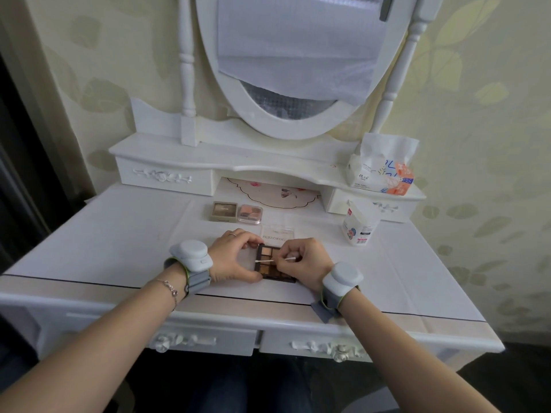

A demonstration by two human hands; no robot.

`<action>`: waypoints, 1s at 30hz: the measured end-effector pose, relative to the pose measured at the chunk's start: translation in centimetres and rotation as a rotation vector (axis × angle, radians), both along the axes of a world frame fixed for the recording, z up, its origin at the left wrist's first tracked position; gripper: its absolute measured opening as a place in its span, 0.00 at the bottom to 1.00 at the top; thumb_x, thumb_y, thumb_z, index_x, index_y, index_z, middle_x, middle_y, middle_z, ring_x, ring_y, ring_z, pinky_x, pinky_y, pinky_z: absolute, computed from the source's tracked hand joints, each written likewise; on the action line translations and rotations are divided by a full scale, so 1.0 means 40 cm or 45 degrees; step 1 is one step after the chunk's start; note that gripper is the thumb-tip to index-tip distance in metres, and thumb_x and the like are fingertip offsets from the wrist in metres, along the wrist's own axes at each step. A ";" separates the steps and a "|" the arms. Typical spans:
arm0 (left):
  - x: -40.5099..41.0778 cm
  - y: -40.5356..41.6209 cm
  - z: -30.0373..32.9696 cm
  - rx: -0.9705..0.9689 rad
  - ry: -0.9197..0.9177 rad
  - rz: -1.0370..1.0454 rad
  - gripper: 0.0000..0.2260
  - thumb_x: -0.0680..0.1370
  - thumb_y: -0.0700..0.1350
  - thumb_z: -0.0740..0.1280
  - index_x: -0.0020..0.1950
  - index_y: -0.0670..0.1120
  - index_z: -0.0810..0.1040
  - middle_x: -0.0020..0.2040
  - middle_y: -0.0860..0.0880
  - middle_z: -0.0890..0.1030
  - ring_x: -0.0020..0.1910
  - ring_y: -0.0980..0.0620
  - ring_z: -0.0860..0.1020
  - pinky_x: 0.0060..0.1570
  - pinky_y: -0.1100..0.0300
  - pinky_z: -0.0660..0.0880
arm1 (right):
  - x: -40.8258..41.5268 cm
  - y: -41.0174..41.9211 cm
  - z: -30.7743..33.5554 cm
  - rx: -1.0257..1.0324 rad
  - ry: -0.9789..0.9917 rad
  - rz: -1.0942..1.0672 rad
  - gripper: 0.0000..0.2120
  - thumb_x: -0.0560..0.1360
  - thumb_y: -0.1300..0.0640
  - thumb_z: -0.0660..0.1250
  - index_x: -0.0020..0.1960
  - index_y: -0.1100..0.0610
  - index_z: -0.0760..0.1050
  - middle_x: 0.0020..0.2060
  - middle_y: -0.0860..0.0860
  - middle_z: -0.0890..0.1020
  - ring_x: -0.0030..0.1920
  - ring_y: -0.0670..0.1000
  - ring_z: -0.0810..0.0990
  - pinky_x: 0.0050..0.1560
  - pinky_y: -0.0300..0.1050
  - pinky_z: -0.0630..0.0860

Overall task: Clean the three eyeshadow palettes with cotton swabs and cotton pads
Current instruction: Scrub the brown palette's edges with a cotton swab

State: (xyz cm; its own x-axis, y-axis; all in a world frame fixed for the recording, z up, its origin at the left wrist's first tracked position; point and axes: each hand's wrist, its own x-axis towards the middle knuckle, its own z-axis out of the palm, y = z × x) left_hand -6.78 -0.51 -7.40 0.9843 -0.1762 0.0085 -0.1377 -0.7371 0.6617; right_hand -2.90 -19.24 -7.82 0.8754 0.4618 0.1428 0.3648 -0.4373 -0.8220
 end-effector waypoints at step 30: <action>0.005 0.003 -0.005 -0.020 -0.004 -0.010 0.44 0.50 0.66 0.64 0.64 0.51 0.69 0.55 0.54 0.70 0.57 0.55 0.67 0.59 0.65 0.64 | -0.005 -0.004 0.006 0.009 0.050 -0.057 0.07 0.70 0.64 0.68 0.34 0.57 0.78 0.29 0.57 0.76 0.31 0.50 0.69 0.32 0.39 0.68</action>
State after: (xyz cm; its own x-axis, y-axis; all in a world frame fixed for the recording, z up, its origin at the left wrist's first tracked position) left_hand -6.57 -0.40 -7.58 0.9828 -0.1841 0.0145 -0.1458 -0.7253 0.6728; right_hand -3.11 -19.42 -7.56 0.9002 0.4210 0.1109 0.3121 -0.4463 -0.8387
